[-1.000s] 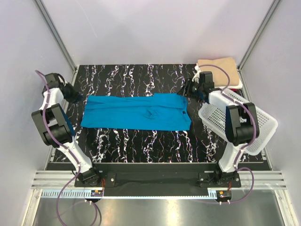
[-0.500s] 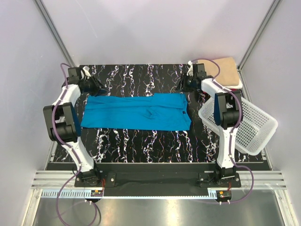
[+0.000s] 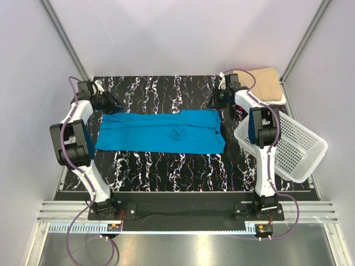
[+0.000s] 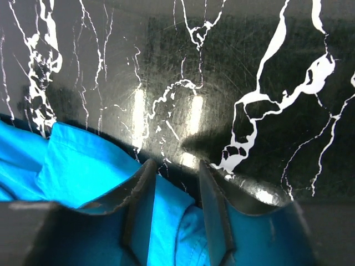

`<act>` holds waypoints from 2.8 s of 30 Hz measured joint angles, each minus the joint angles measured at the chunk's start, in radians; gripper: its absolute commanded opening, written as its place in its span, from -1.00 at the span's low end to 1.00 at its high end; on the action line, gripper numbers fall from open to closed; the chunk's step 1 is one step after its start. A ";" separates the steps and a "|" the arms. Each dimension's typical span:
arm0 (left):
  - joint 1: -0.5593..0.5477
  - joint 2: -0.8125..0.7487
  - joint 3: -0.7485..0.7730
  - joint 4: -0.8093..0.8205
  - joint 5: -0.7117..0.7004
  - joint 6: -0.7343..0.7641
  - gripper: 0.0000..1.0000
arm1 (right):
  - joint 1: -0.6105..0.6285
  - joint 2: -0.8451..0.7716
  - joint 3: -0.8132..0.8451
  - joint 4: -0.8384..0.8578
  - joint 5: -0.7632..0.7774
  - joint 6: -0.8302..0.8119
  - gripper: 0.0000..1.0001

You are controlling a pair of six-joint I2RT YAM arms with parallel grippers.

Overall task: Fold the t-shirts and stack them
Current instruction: Fold the tshirt

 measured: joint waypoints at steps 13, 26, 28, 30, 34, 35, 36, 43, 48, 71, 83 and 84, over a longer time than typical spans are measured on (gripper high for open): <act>0.069 0.000 -0.006 0.000 0.004 -0.001 -0.45 | 0.002 -0.002 0.005 -0.019 -0.022 0.003 -1.00; 0.073 0.000 -0.040 0.029 0.017 -0.018 -0.45 | 0.026 -0.235 -0.135 0.029 -0.024 0.002 -0.38; 0.073 0.000 -0.049 0.037 0.021 -0.021 -0.45 | 0.027 -0.226 -0.130 0.023 -0.016 0.003 -0.31; 0.073 0.000 -0.052 0.038 0.020 -0.021 -0.45 | 0.027 -0.197 -0.097 0.002 -0.002 0.004 -0.28; 0.076 0.000 -0.052 0.042 0.021 -0.020 -0.45 | 0.027 -0.119 -0.034 -0.035 0.028 0.003 -0.19; 0.077 0.000 -0.052 0.041 0.021 -0.020 -0.45 | 0.027 -0.100 -0.021 -0.049 0.034 0.003 -0.19; 0.079 0.000 -0.052 0.042 0.021 -0.020 -0.45 | 0.027 -0.081 -0.009 -0.063 0.037 0.003 -0.19; 0.087 0.000 -0.052 0.042 0.021 -0.020 -0.45 | 0.026 -0.024 0.021 -0.132 0.074 0.003 -0.10; 0.097 0.000 -0.052 0.042 0.021 -0.020 -0.45 | 0.026 -0.024 0.022 -0.149 0.095 0.002 -0.09; 0.108 0.000 -0.052 0.042 0.024 -0.020 -0.46 | 0.026 -0.014 0.038 -0.169 0.083 0.033 -0.40; 0.109 0.000 -0.052 0.042 0.024 -0.020 -0.47 | 0.026 -0.006 0.056 -0.172 0.079 0.029 -0.72; 0.109 0.000 -0.052 0.042 0.024 -0.020 -0.47 | 0.026 -0.008 0.055 -0.171 0.079 0.027 -0.65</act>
